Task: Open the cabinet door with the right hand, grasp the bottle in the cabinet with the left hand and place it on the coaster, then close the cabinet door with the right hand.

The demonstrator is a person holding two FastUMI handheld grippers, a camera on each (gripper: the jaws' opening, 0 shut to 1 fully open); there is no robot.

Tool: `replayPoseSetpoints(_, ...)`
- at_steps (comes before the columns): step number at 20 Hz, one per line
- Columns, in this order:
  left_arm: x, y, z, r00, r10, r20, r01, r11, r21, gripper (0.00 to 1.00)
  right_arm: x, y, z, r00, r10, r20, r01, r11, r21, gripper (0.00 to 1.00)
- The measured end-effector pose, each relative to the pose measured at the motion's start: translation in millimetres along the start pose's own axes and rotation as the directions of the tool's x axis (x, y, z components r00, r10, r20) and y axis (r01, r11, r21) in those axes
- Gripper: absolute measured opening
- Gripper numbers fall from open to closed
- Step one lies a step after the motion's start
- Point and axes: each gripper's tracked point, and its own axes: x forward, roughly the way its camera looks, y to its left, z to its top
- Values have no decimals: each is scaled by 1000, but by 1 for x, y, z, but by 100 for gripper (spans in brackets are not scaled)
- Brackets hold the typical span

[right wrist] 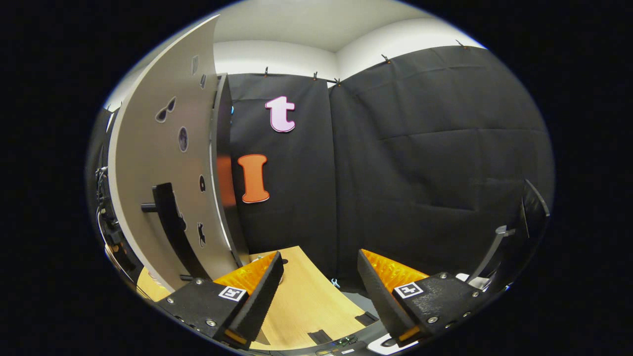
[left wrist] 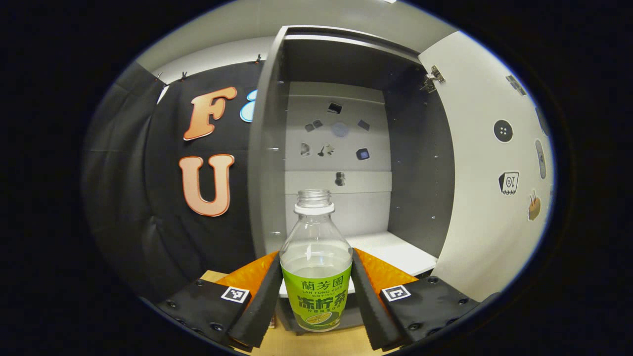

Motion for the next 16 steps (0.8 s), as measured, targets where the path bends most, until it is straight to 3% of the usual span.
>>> replayPoseSetpoints(1,-11,8,-8,1000,7,-7,-7,1000,10,82,-2,1,-1,1000,8,-1,-8,1000,-3,99)
replayPoseSetpoints(8,-73,60,-87,994,51,-92,-51,999,1,82,-14,10,-3,999,52,-12,-52,999,-10,99)
replayPoseSetpoints(15,-102,92,-189,982,68,-176,-77,996,-45,82,-29,9,-6,998,56,-30,-57,998,-26,99)
replayPoseSetpoints(16,-105,95,-203,979,72,-190,-83,995,-52,82,-30,9,-7,998,54,-36,-55,998,-27,93)
